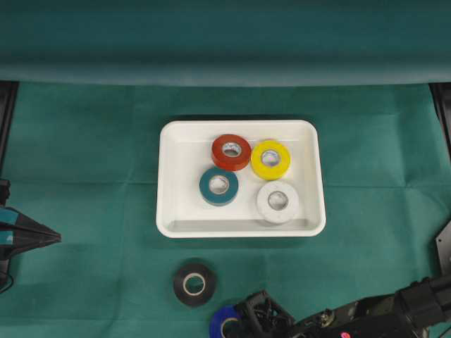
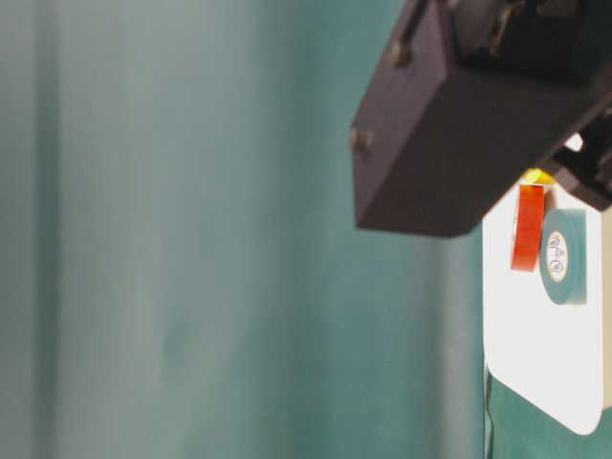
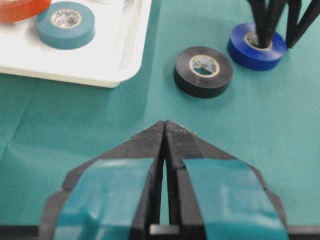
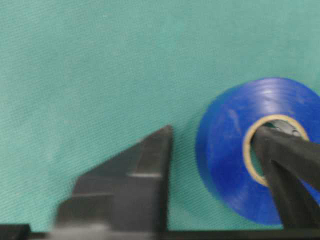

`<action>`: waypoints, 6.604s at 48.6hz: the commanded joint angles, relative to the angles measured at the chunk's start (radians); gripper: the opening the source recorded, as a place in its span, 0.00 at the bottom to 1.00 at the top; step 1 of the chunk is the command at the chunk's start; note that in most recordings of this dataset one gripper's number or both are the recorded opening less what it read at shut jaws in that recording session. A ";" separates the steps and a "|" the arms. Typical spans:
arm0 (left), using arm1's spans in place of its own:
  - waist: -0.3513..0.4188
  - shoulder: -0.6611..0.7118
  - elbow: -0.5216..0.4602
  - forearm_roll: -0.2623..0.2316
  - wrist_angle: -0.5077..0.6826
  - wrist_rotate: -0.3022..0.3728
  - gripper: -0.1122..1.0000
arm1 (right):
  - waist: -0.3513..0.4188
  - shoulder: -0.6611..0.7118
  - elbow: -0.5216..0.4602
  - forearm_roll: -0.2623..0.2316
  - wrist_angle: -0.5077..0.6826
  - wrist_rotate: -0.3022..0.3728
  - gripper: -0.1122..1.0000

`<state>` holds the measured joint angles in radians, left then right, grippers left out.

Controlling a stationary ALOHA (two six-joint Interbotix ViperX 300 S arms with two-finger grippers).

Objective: Put the tape into the white case with the right arm.
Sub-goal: 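Move the right gripper down onto the blue tape roll and grasp it, then carry the blue roll into the tray's left side and release, then withdraw the right gripper to the right side of the table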

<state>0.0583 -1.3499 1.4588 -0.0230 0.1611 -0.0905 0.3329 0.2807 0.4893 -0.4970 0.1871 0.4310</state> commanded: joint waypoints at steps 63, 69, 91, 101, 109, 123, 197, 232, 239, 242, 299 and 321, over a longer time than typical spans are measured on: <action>0.002 0.009 -0.011 -0.003 -0.009 -0.002 0.10 | -0.077 -0.133 -0.049 -0.002 0.048 -0.006 0.12; 0.002 0.009 -0.011 -0.002 -0.009 -0.002 0.10 | -0.140 -0.135 -0.055 -0.021 0.048 -0.008 0.12; 0.002 0.009 -0.011 -0.003 -0.009 -0.003 0.10 | -0.400 -0.126 -0.081 -0.163 -0.067 -0.008 0.12; 0.002 0.009 -0.011 -0.002 -0.011 -0.003 0.10 | -0.505 -0.092 -0.107 -0.192 -0.170 -0.008 0.12; 0.002 0.009 -0.009 -0.002 -0.011 -0.003 0.10 | -0.554 -0.066 -0.120 -0.225 -0.187 -0.008 0.12; 0.002 0.009 -0.011 -0.003 -0.011 -0.003 0.10 | -0.586 -0.063 -0.124 -0.256 -0.179 0.002 0.12; 0.002 0.009 -0.011 -0.003 -0.009 -0.003 0.10 | -0.592 -0.410 0.255 -0.255 -0.097 0.006 0.72; 0.002 0.009 -0.011 -0.003 -0.011 -0.003 0.10 | -0.592 -1.031 0.755 -0.247 -0.184 0.011 0.71; 0.002 0.009 -0.009 -0.002 -0.011 -0.003 0.10 | -0.592 -1.160 0.819 -0.236 -0.181 0.017 0.71; 0.002 0.008 -0.011 -0.003 -0.009 -0.003 0.10 | -0.594 -1.207 0.842 -0.232 -0.173 0.034 0.71; 0.002 0.009 -0.011 -0.002 -0.011 -0.003 0.10 | -0.227 -1.255 0.896 -0.227 -0.054 0.160 0.70; 0.002 0.009 -0.009 -0.003 -0.011 -0.003 0.10 | -0.227 -1.143 0.821 -0.227 -0.057 0.160 0.70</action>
<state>0.0568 -1.3499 1.4603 -0.0245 0.1611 -0.0936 0.1028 -0.9020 1.3591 -0.7256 0.1365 0.5890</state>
